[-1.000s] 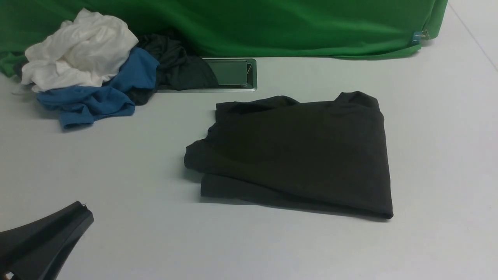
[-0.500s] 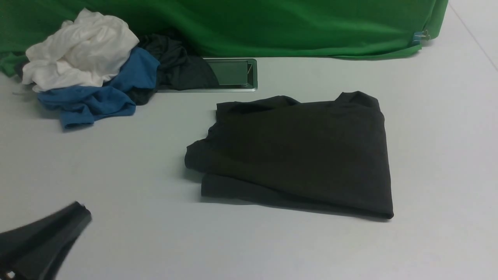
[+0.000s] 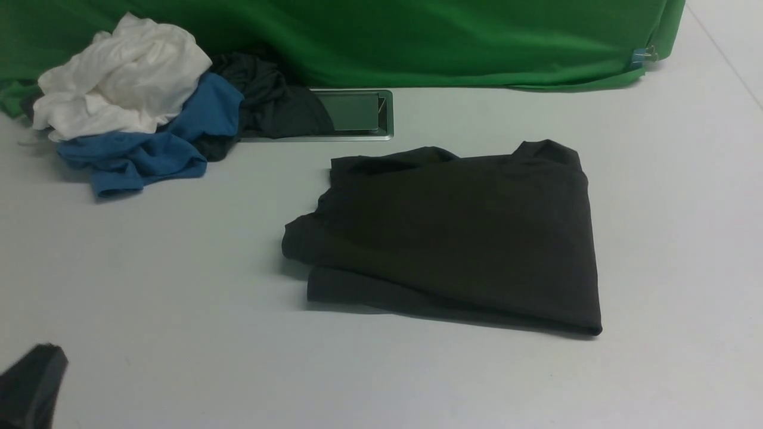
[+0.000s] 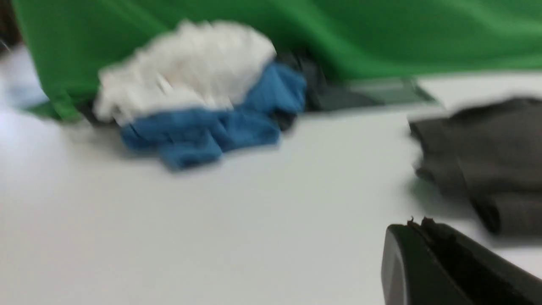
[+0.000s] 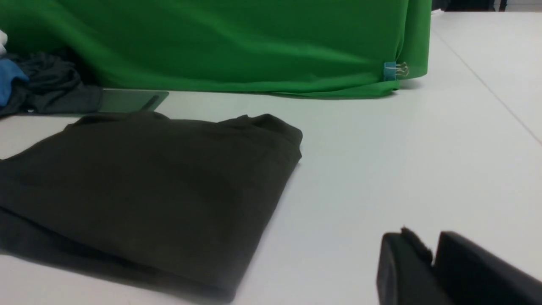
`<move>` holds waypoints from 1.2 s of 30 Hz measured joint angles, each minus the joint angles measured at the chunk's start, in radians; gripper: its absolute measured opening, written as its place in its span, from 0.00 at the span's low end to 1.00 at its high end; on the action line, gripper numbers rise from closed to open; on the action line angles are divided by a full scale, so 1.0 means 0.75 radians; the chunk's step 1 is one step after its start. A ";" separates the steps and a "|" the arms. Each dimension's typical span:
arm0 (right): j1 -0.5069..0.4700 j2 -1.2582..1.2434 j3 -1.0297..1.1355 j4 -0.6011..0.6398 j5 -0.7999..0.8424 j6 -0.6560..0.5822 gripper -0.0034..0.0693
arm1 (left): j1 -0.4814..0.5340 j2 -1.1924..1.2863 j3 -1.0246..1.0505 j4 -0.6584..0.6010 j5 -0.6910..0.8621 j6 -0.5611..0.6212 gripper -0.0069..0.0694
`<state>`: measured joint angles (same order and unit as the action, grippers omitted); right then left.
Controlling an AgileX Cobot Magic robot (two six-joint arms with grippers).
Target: Fold a long-sleeved shirt on a white desktop.
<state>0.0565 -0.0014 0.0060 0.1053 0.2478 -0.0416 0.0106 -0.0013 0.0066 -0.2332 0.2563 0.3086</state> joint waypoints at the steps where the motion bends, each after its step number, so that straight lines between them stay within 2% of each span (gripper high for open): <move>1: 0.000 0.000 0.000 0.000 0.000 0.000 0.24 | -0.002 0.000 0.000 -0.001 0.003 0.000 0.11; 36: -0.002 0.000 0.000 0.000 0.000 0.001 0.35 | -0.027 -0.001 0.000 0.001 -0.028 0.020 0.11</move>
<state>0.0548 -0.0014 0.0060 0.1053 0.2478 -0.0406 -0.0095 -0.0024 0.0066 -0.2326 0.2355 0.3239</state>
